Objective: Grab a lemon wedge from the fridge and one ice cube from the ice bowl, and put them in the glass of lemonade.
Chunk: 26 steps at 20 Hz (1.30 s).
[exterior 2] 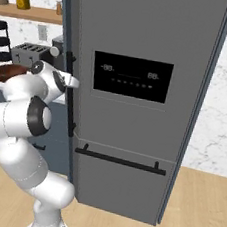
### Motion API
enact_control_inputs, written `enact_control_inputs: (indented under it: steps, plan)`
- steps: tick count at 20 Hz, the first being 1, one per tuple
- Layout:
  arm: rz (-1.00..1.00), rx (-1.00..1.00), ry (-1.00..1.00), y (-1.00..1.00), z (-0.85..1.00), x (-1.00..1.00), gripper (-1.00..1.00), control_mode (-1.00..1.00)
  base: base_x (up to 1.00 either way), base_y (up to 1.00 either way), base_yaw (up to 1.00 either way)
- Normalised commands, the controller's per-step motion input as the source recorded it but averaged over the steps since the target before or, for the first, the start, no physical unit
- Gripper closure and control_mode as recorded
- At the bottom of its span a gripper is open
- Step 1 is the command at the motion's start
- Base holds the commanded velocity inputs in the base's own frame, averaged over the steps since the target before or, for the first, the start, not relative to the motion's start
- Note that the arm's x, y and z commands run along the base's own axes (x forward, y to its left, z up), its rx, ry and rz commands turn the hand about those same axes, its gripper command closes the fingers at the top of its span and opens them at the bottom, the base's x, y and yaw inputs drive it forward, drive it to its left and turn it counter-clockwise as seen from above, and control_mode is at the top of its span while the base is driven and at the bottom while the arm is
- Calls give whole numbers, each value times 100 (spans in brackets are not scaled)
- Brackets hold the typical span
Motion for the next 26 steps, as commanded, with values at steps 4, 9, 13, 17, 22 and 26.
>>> enact_control_inputs:
  steps: [4, 9, 13, 17, 22, 26]
  plan:
    - [0, 0, 0, 16, -2, 11, -100, -100, 0, 0, 0]
    - [0, 0, 0, 27, 0, 1, -100, -100, 0, 0, 0]
    - [0, 0, 0, 2, -1, 25, -100, -100, 0, 0, 0]
    - [0, 0, 0, 0, -6, 29, -100, -100, 0, 0, 0]
    - [0, 0, -3, -16, -5, 3, -100, -100, 0, 0, 0]
    - [0, 0, 1, -9, 0, 0, -100, -100, 0, 0, 0]
